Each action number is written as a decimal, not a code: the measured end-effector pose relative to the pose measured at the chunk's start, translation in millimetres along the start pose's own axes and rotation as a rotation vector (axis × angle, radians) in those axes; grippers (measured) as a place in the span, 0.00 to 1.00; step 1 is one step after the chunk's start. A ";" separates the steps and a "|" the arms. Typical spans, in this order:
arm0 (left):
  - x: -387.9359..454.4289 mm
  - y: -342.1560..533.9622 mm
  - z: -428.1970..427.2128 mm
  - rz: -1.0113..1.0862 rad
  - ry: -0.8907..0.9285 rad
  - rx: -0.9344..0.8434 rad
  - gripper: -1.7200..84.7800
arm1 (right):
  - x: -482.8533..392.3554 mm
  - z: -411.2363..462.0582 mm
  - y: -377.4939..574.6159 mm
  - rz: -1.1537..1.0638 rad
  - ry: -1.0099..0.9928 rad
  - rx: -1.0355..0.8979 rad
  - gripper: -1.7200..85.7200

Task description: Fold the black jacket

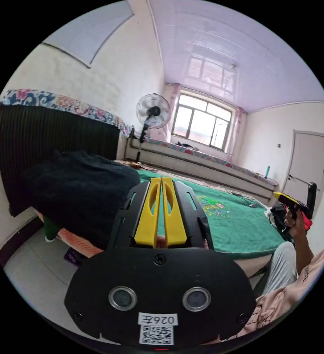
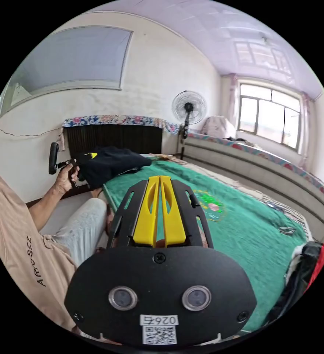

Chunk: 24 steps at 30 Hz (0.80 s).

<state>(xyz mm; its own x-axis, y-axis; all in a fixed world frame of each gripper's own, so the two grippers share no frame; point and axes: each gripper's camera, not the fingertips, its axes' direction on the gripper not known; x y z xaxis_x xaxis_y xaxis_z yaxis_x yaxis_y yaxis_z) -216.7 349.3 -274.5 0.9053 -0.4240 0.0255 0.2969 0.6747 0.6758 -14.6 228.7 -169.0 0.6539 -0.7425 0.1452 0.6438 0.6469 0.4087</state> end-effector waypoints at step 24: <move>-314.6 -84.2 18.0 -0.301 -0.008 -0.008 0.29 | 68.7 508.3 -238.4 0.770 -0.753 -0.448 0.17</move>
<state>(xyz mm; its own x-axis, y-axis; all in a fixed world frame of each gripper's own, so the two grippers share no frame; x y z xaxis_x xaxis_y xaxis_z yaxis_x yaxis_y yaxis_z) -532.0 415.0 -326.1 0.7740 -0.6101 -0.1693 0.5538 0.5226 0.6482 -325.2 -64.8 201.5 0.6289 0.0549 0.7756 0.3604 0.8633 -0.3533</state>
